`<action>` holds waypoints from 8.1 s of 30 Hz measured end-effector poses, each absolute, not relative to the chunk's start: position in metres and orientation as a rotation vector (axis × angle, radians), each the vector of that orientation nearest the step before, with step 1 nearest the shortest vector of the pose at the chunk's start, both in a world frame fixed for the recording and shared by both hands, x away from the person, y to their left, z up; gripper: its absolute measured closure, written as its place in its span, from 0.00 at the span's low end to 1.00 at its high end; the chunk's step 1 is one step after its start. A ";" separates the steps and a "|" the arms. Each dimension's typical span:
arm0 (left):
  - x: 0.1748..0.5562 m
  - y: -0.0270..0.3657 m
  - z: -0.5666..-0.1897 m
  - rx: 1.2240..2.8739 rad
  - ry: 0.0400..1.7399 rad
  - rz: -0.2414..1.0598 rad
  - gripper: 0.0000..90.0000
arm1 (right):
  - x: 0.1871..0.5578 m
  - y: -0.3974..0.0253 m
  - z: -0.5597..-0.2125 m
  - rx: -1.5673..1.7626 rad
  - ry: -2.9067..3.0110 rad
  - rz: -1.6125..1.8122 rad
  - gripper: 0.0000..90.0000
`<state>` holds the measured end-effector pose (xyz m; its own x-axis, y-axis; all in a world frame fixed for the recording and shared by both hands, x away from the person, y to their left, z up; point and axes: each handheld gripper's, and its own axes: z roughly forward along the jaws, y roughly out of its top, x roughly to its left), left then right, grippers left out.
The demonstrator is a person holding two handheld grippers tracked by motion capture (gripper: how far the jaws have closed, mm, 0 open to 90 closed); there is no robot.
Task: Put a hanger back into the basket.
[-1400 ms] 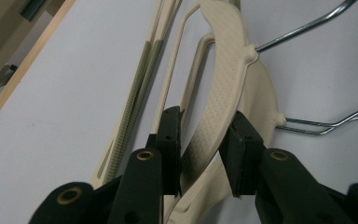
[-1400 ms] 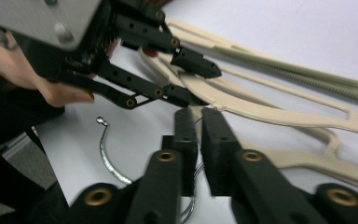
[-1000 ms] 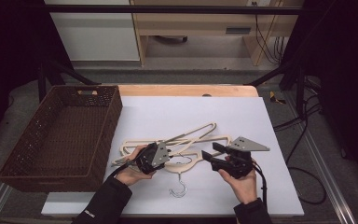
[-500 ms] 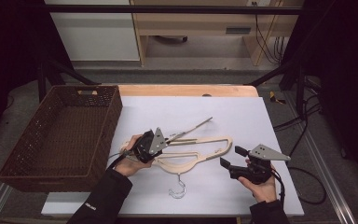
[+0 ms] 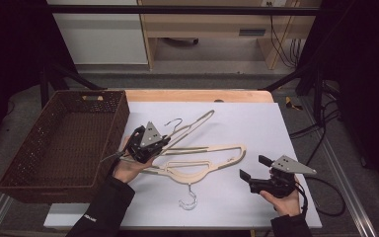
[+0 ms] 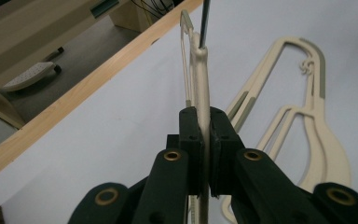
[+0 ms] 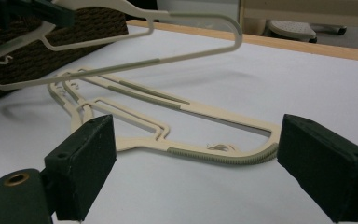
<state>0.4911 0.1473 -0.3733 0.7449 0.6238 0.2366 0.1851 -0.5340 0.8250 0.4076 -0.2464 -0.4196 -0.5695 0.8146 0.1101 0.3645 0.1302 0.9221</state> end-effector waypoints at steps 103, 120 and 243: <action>0.502 0.431 -0.350 2.033 1.056 0.593 0.95 | 0.401 -0.262 -0.411 1.141 1.937 1.399 0.08; 0.505 0.439 -0.377 2.032 1.237 0.605 0.92 | 0.402 -0.260 -0.412 1.148 1.938 1.395 0.08; 0.401 0.209 -0.437 1.915 0.745 0.370 0.07 | 0.400 -0.089 -0.472 1.147 2.398 1.165 0.54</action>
